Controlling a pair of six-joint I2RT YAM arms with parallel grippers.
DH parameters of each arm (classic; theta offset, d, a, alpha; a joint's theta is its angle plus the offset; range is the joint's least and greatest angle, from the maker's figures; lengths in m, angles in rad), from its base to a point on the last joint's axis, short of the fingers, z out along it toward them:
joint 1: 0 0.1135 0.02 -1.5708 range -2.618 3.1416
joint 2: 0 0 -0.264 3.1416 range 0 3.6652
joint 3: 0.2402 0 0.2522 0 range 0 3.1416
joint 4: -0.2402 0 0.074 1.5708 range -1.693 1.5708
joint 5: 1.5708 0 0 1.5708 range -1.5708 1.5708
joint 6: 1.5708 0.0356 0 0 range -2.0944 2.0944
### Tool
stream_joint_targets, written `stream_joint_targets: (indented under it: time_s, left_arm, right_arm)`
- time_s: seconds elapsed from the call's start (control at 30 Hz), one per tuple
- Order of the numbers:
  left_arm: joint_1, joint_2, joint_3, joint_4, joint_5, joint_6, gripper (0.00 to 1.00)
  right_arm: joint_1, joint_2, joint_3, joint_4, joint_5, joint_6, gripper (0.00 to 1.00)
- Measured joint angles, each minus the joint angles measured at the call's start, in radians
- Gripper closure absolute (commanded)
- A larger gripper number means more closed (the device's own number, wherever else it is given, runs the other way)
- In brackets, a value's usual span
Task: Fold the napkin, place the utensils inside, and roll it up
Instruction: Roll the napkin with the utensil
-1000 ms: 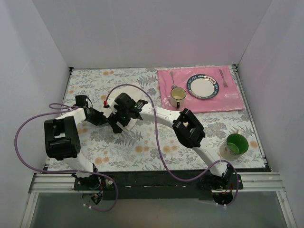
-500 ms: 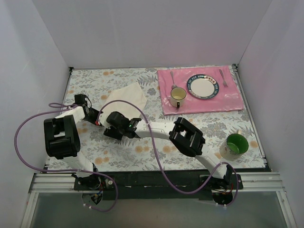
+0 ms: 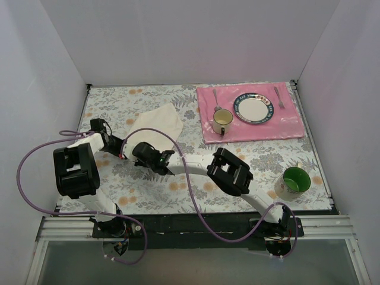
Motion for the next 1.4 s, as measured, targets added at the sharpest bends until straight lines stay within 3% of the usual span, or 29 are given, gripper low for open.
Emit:
stream_joint_targets:
  time_s: [0.1, 0.33, 0.47, 0.57, 0.8, 0.93, 1.13, 1.27, 1.4]
  left_arm:
    - [0.003, 0.000, 0.000, 0.002, 0.001, 0.014, 1.00]
    - [0.008, 0.000, 0.000, 0.014, -0.003, 0.042, 1.00]
    - [0.008, -0.006, 0.000, 0.011, -0.022, 0.068, 0.83]
    - [0.006, -0.026, 0.000, 0.010, -0.041, 0.091, 0.76]
    - [-0.002, -0.108, 0.003, 0.011, -0.092, 0.136, 0.53]
    - [-0.031, -0.169, 0.004, 0.012, -0.128, 0.155, 0.50]
    - [-0.088, -0.242, -0.006, 0.018, -0.146, 0.161, 0.56]
    - [-0.097, -0.278, -0.040, 0.024, -0.145, 0.153, 0.74]
    - [-0.097, -0.270, -0.078, 0.041, -0.106, 0.135, 0.83]
  right_arm:
    - [0.000, 0.018, 0.029, -0.020, -0.008, 0.002, 0.99]
    - [-0.030, 0.035, 0.129, -0.139, -0.116, 0.078, 0.99]
    - [-0.080, 0.035, 0.162, -0.190, -0.257, 0.165, 0.99]
    - [-0.137, 0.035, 0.187, -0.215, -0.405, 0.247, 0.99]
    - [-0.284, 0.035, 0.148, -0.157, -0.742, 0.485, 0.99]
    - [-0.349, 0.060, 0.122, -0.107, -0.892, 0.617, 0.99]
    - [-0.392, 0.109, 0.122, -0.028, -1.038, 0.748, 0.99]
    - [-0.401, 0.127, 0.122, -0.005, -1.089, 0.797, 0.99]
    - [-0.407, 0.149, 0.122, 0.014, -1.134, 0.830, 0.99]
